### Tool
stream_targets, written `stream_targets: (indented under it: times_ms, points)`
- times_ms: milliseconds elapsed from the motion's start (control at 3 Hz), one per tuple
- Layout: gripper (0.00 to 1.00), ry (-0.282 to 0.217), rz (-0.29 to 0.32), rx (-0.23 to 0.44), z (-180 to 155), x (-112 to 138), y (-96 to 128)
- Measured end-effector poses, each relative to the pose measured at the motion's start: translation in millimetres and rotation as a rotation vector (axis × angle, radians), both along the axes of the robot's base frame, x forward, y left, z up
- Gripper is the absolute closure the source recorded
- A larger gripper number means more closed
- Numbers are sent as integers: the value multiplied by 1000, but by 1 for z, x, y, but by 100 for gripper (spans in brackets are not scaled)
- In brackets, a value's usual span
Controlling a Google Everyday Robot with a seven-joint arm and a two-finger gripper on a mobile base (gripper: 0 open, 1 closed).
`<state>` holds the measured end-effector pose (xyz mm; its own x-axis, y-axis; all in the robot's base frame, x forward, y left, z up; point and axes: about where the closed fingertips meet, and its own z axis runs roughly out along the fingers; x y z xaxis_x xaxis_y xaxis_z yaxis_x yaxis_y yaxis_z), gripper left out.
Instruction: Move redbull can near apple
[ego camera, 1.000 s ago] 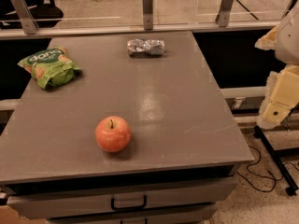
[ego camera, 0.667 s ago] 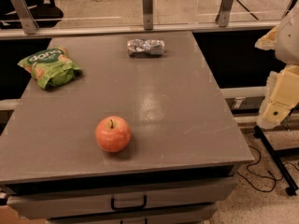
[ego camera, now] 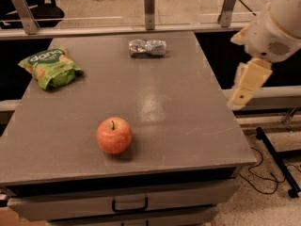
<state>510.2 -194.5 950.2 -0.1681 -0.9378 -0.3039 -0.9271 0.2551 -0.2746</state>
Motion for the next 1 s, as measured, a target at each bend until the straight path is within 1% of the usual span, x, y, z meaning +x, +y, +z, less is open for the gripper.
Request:
stream_targets:
  times_ms: [333,667,1000]
  points:
    - [0,-55,17,109,-14,72,25]
    - [0,-94,-6,250,-24,144,52]
    - [0,-114,-40,387,-33,204,86]
